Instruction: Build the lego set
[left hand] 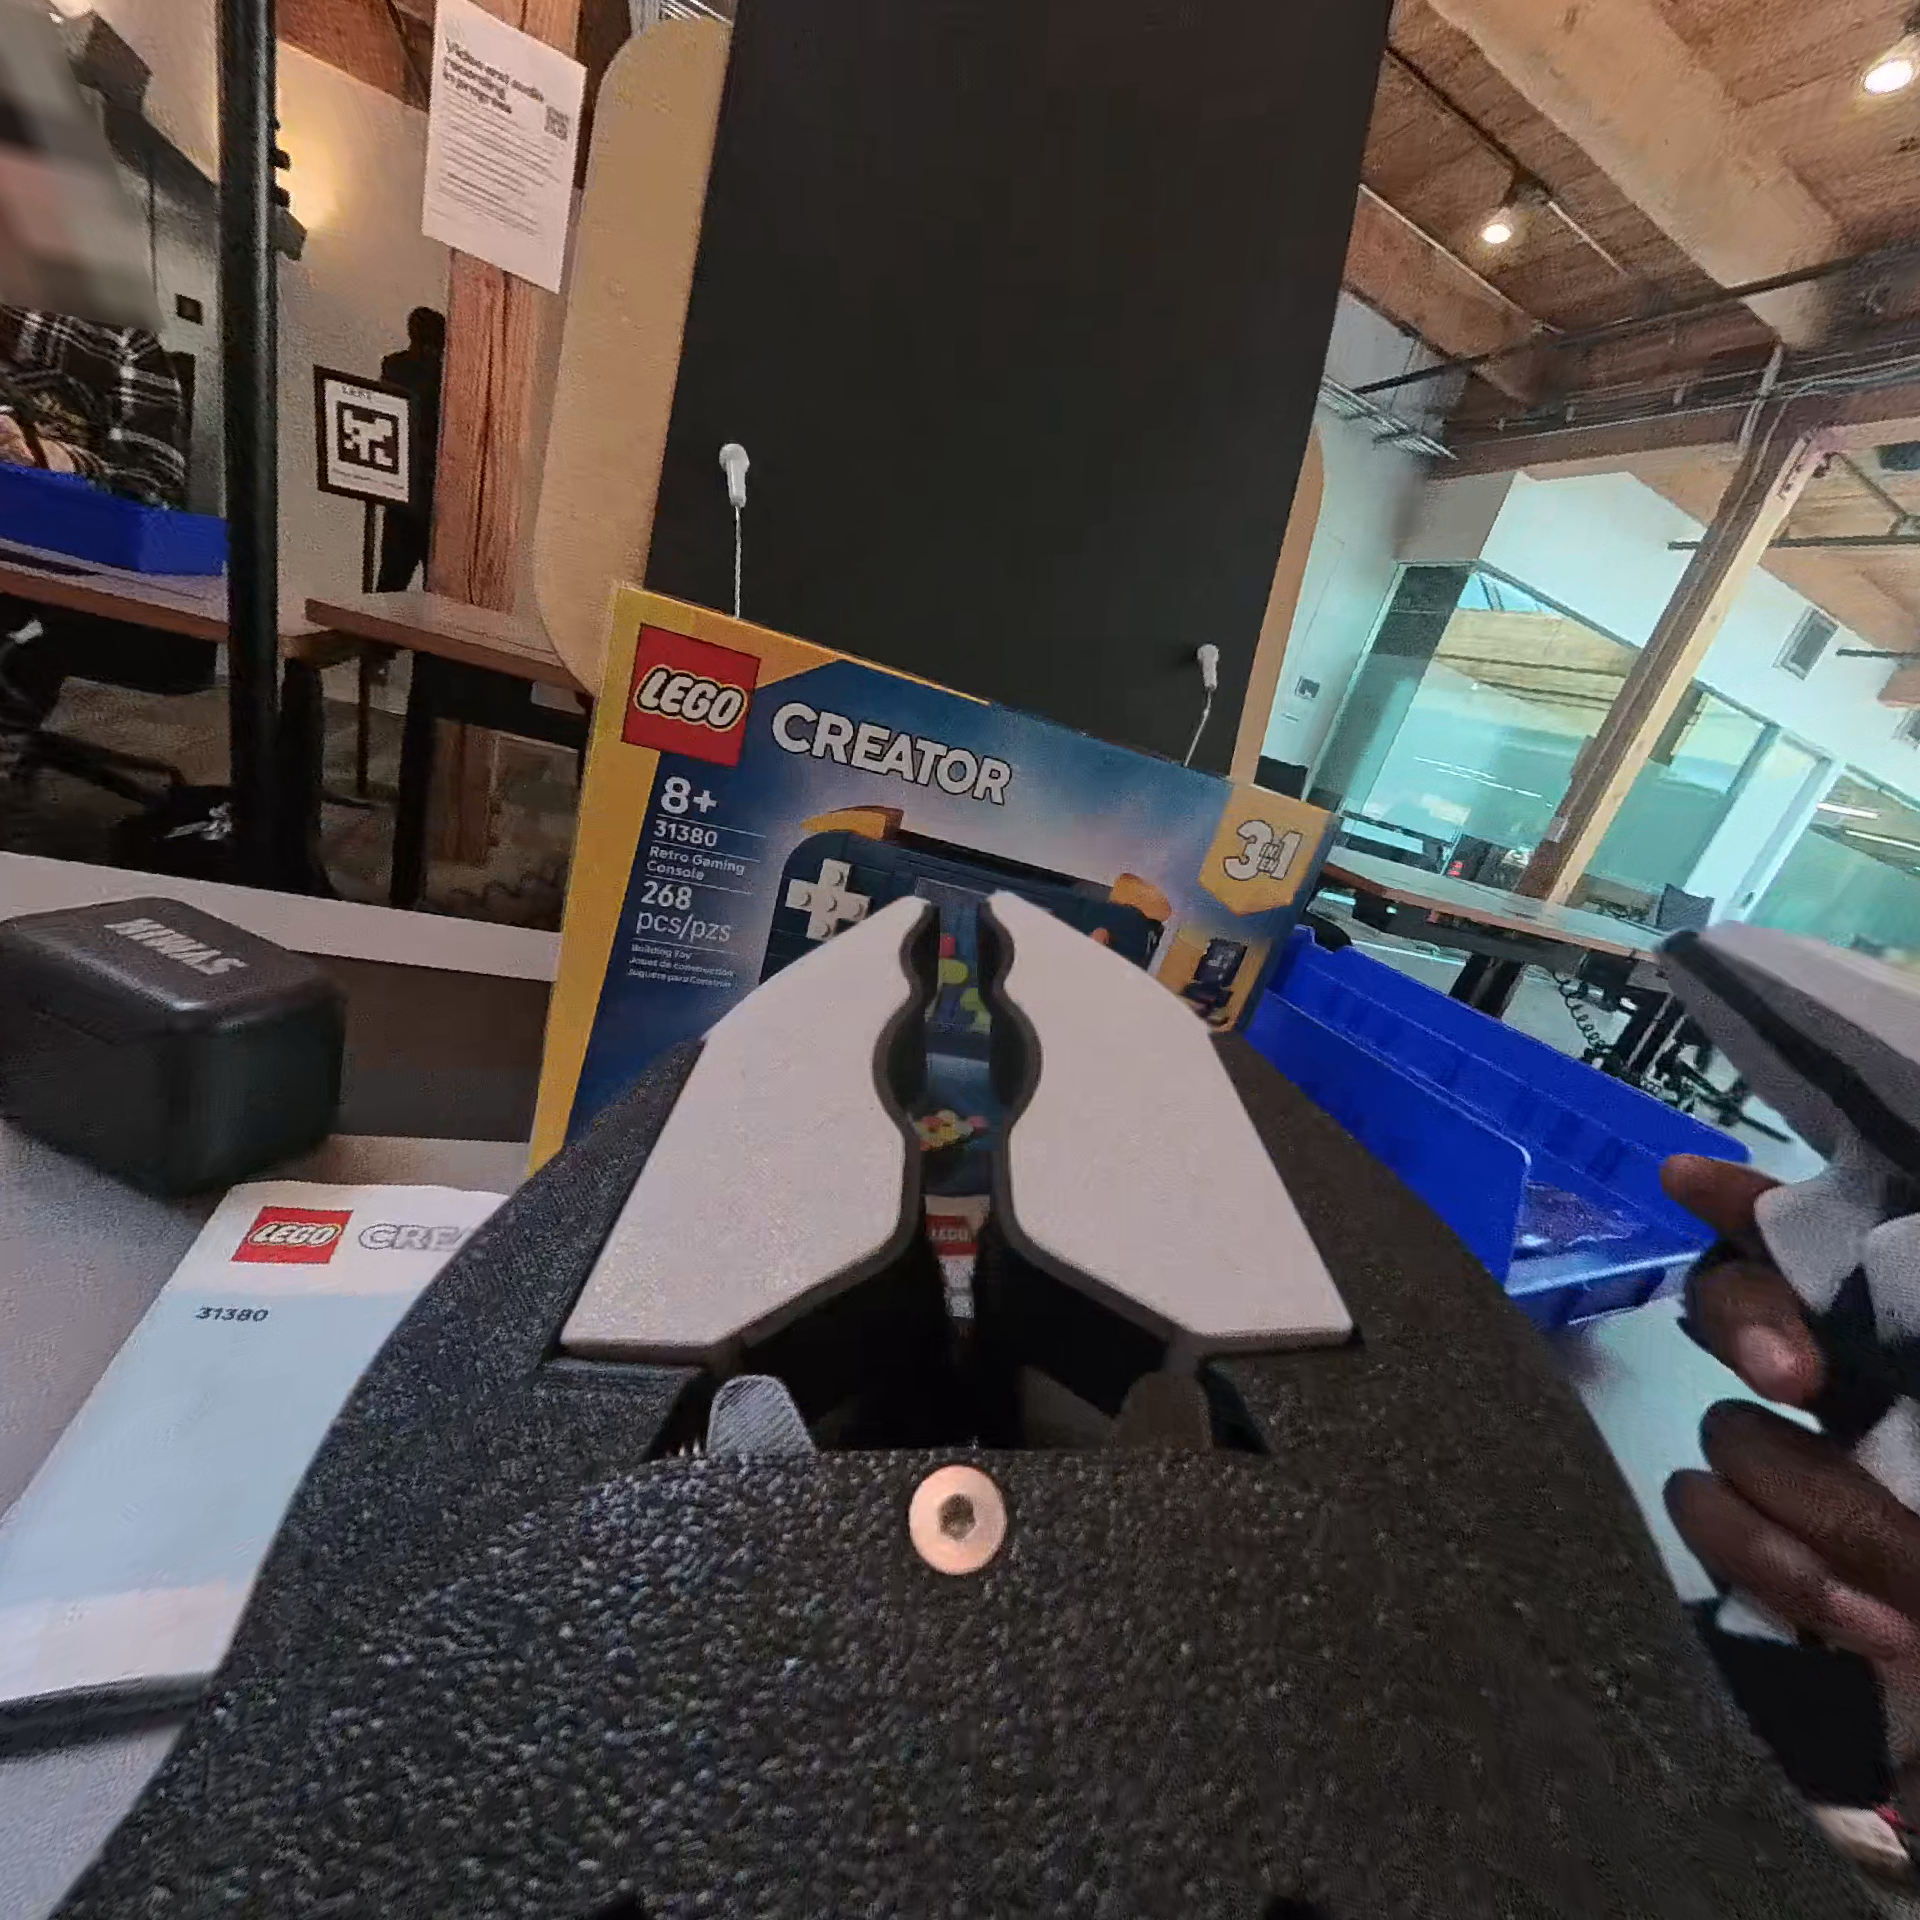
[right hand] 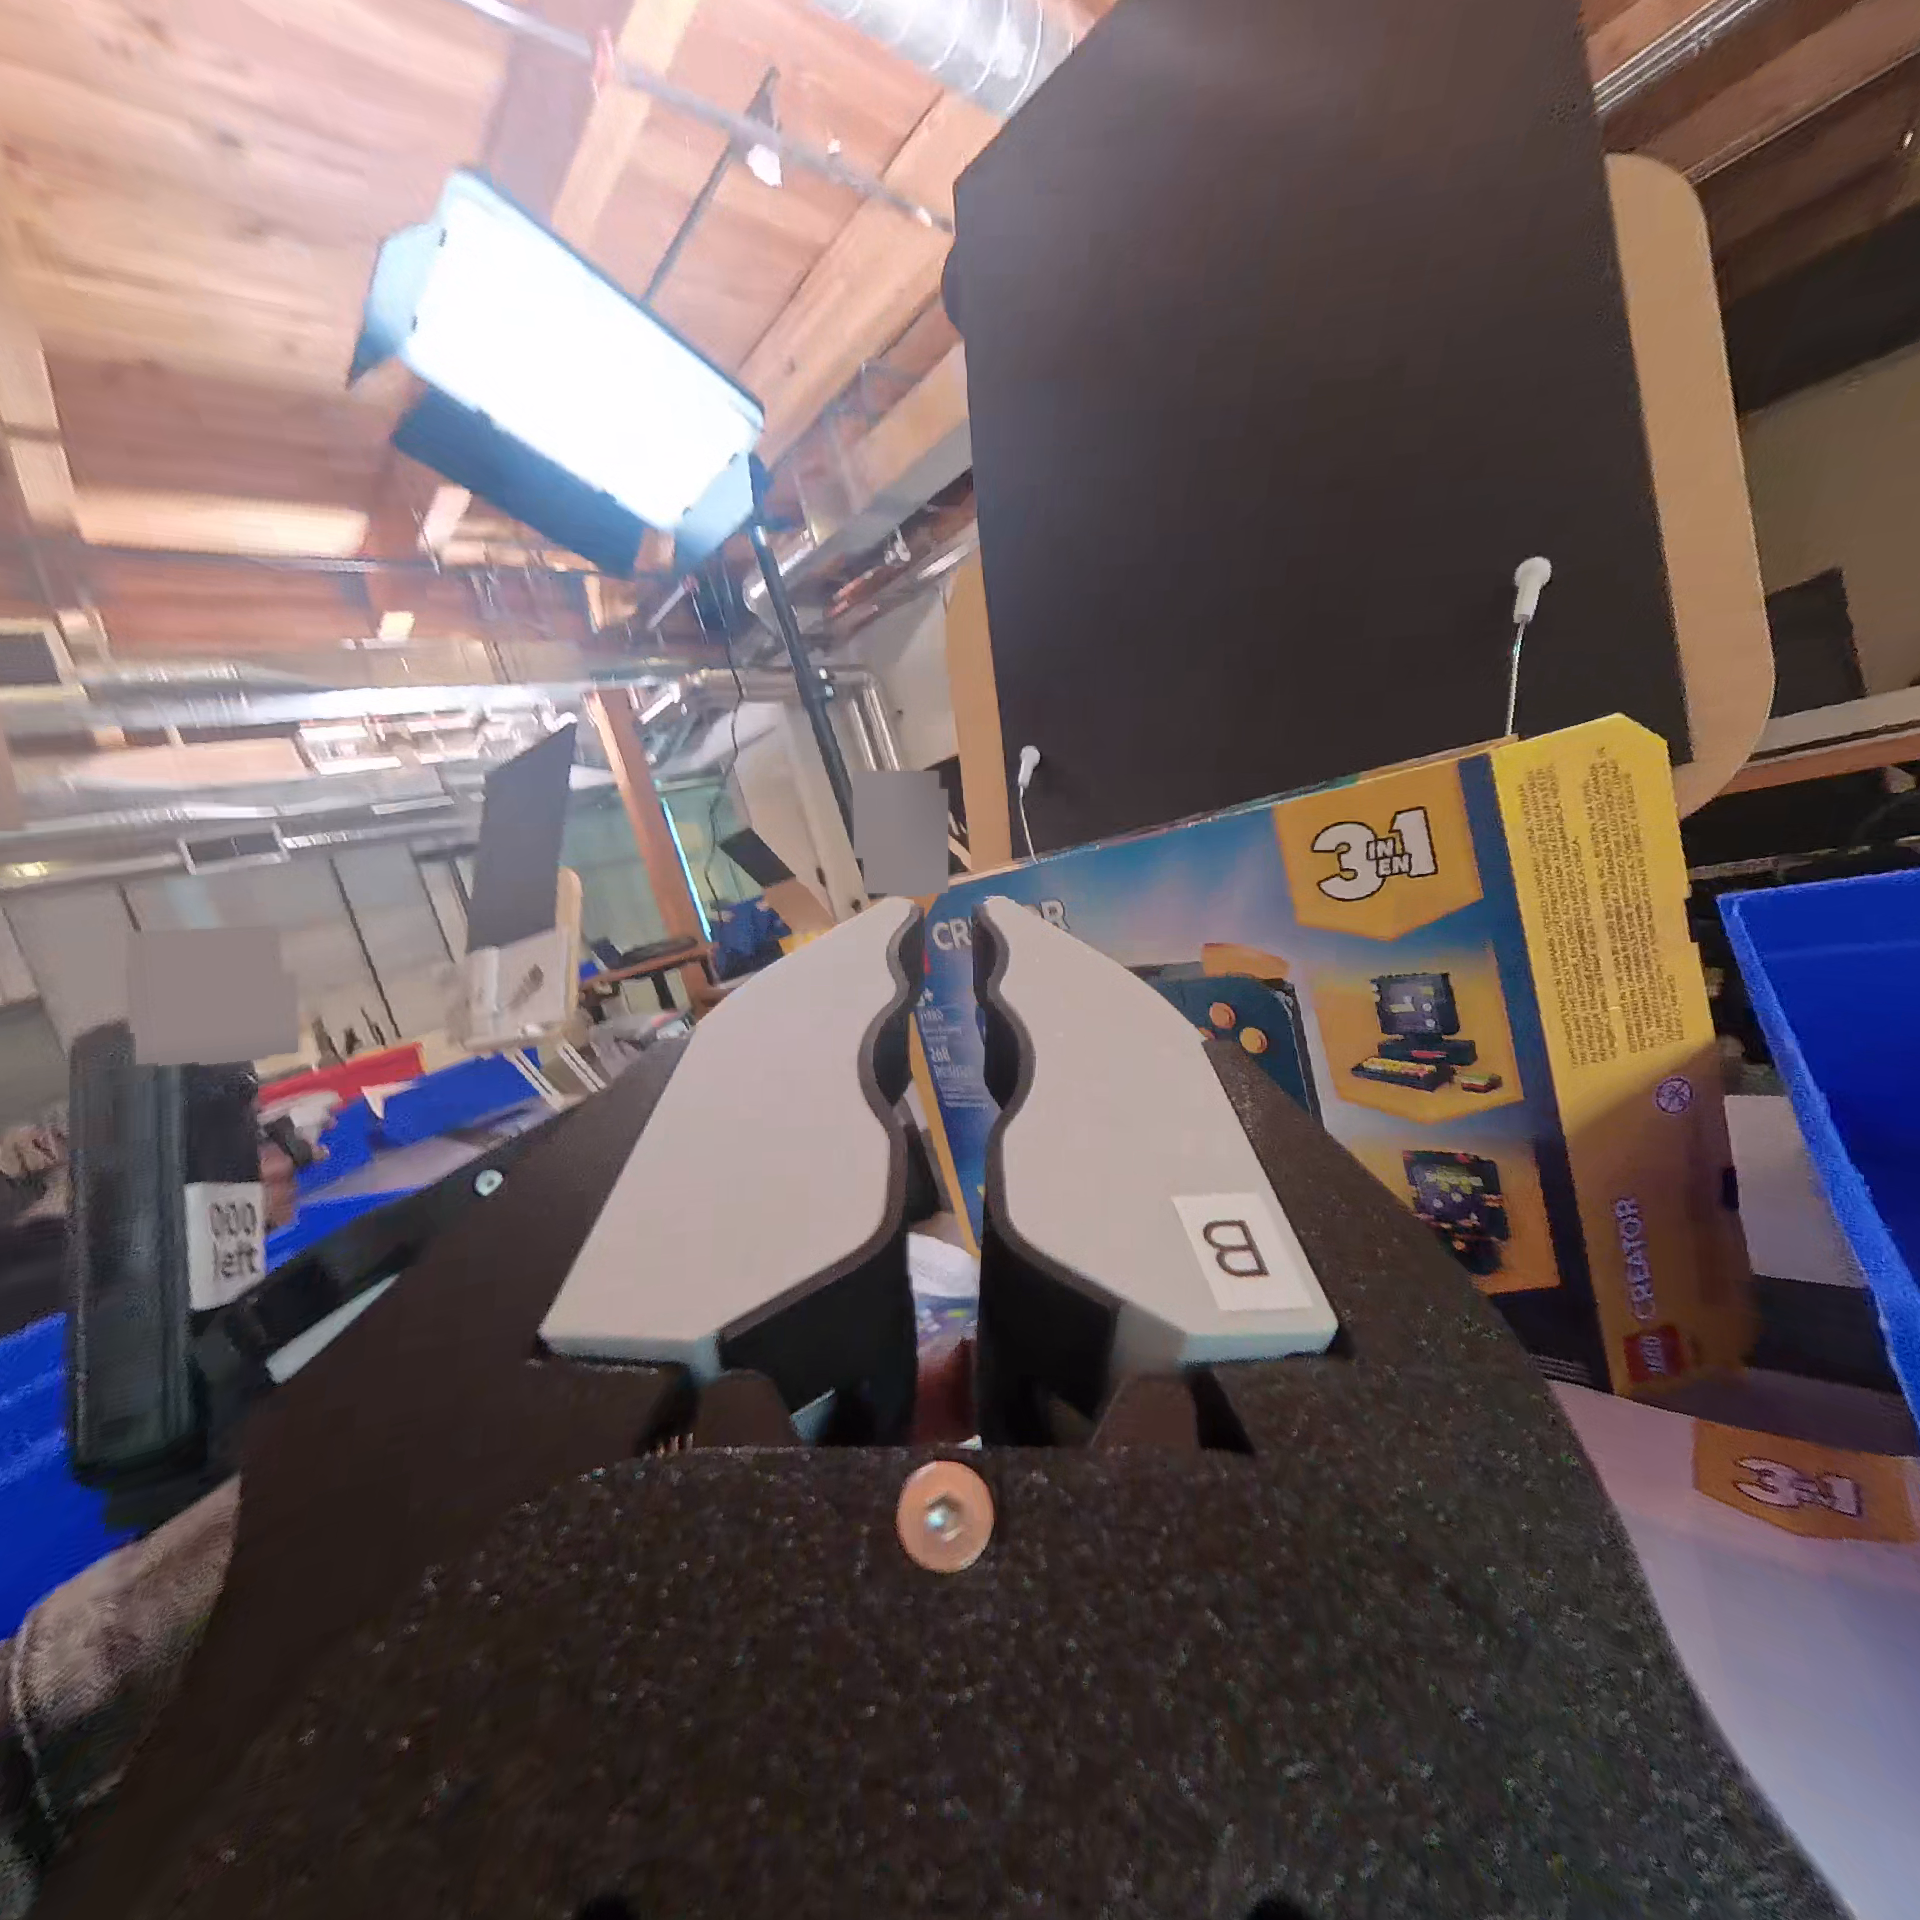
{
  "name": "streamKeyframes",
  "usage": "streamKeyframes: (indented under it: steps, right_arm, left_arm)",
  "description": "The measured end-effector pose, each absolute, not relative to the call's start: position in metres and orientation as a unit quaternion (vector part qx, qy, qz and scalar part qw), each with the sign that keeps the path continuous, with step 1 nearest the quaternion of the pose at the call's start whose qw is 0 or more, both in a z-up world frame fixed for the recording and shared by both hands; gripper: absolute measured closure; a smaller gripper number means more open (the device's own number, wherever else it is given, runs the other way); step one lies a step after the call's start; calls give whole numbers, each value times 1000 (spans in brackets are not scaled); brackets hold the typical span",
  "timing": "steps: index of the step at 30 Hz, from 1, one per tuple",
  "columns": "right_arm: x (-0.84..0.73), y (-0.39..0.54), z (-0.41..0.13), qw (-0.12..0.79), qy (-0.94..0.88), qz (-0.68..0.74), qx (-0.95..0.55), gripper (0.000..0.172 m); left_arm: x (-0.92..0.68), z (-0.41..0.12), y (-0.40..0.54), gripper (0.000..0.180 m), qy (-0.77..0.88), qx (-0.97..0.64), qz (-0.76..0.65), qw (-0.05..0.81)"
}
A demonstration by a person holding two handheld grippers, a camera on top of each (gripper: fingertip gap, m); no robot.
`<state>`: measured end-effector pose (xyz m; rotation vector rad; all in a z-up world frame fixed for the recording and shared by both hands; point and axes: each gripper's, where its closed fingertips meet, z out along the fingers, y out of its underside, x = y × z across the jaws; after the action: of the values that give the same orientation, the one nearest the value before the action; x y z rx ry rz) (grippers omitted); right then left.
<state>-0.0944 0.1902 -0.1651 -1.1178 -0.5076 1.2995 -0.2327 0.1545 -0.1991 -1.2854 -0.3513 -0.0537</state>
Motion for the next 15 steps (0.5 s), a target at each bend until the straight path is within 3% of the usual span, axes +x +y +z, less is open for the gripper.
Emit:
streamKeyframes:
  steps: [15]
  right_arm:
    - [-125,174,-202,604,-361,502,-503,164]
  left_arm:
    - [-219,-226,165,174,-41,-676,56,733]
